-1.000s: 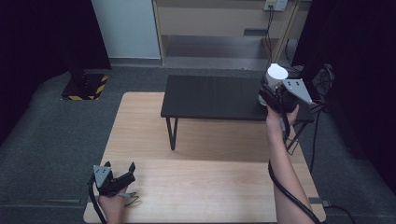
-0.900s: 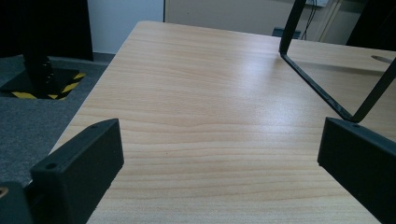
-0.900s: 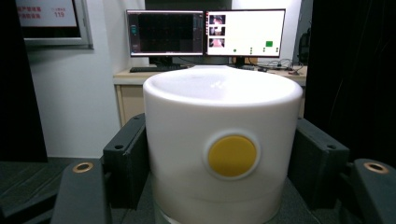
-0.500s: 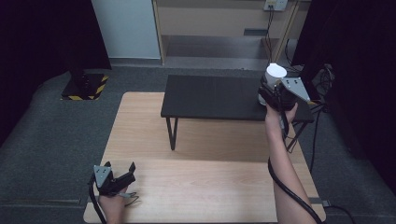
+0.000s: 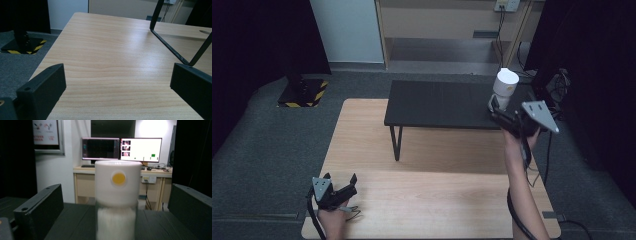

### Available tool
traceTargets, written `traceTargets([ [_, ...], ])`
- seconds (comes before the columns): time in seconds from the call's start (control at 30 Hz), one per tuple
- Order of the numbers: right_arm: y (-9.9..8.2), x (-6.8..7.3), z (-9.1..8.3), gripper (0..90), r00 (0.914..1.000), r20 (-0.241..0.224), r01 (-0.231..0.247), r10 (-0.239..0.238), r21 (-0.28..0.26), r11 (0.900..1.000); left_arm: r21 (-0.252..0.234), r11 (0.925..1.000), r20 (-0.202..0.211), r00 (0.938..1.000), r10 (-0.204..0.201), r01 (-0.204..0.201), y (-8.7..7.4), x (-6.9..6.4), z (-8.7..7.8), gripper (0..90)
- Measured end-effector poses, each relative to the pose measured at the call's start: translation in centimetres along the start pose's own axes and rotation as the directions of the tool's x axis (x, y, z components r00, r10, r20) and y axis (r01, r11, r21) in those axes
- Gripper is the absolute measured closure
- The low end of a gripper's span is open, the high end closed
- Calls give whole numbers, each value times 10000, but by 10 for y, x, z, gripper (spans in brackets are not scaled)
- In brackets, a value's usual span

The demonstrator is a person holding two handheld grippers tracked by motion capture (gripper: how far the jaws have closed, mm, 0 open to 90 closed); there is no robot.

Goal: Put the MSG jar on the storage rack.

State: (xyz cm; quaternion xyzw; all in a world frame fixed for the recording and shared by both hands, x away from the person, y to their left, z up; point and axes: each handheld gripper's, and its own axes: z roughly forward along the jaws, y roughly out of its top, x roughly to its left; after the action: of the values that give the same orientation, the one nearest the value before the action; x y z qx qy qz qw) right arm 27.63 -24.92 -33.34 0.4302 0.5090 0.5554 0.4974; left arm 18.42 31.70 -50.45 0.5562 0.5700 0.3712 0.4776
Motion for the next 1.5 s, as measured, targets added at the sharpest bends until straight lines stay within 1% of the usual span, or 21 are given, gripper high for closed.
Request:
traceTargets([
  [0.03,0,0,0,6,10000,0,0,0,0,10000,0,10000,0,10000,0,0,0,0,0,0],
  [0.07,-13,-4,-24,6,9999,-124,-43,40,-194,9998,8,10000,0,10000,-4,4,0,0,0,0],
  [0.1,-13,-4,-24,6,9999,-124,-43,40,-194,9998,8,10000,0,10000,-4,4,0,0,0,0],
  [0.17,-30,-6,-48,6,10000,-80,-7,3,-433,9991,2,10000,5,10000,31,-31,0,-1,0,0],
  [0.2,-48,-7,-71,6,10000,46,85,-82,-508,9987,6,10000,-2,10000,57,-57,0,-1,0,0],
  [0.27,-57,-7,-81,6,9999,97,119,-114,-478,9988,16,9999,-22,9999,109,-109,0,-2,0,0],
  [0.3,-76,-9,-99,6,9996,154,229,-223,-364,9991,11,9999,-20,9999,153,-153,0,-2,-1,0],
  [0.33,-76,-9,-99,6,9996,154,229,-223,-364,9991,5,9998,-39,9998,182,-182,0,-3,-1,0],
  [0.4,-97,-10,-113,6,9988,279,416,-414,-59,9991,4,9998,-51,9998,210,-210,0,-3,-1,0],
  [0.43,-107,-12,-118,6,9988,253,408,-413,193,9990,3,9997,-56,9997,236,-236,0,-4,-1,0],
  [0.47,-126,-16,-126,6,9986,238,458,-478,768,9960,23,9996,-66,9996,283,-282,0,-4,-1,0],
  [0.5,-126,-16,-126,6,9986,238,458,-478,768,9960,20,9995,-67,9995,308,-308,0,-5,-1,0],
  [0.57,-149,-23,-131,6,9985,275,420,-471,1616,9860,30,9994,-63,9993,356,-356,0,-5,-1,0],
  [0.6,-149,-23,-131,6,9985,275,420,-471,1616,9860,57,9993,-44,9993,376,-376,0,-5,-1,0],
  [0.67,-162,-30,-134,6,9985,486,134,-242,2112,9774,65,9990,-41,9990,450,-449,0,-6,-1,0],
  [0.87,-171,-39,-129,6,9963,863,-225,-6,2661,9637,97,9987,-41,9987,509,-509,0,-7,-1,0],
  [0.93,-172,-40,-129,6,9961,881,-298,78,2511,9675,95,9988,-72,9988,484,-483,0,-7,-1,0],
  [0.97,-169,-40,-126,6,9966,820,-174,-63,2851,9583,96,9988,-78,9988,482,-482,0,-7,-1,0],
  [1.0,-168,-39,-125,6,9965,831,-130,-120,2946,9555,94,9987,-93,9987,497,-496,0,-7,-1,0],
  [1.27,-171,-36,-131,6,9949,1008,-227,-61,2820,9591,122,9986,-66,9987,515,-514,0,-7,-1,0],
  [1.5,-170,-37,-131,6,9961,882,-160,-96,2850,9584,108,9990,-59,9990,442,-441,0,-7,-1,0],
])
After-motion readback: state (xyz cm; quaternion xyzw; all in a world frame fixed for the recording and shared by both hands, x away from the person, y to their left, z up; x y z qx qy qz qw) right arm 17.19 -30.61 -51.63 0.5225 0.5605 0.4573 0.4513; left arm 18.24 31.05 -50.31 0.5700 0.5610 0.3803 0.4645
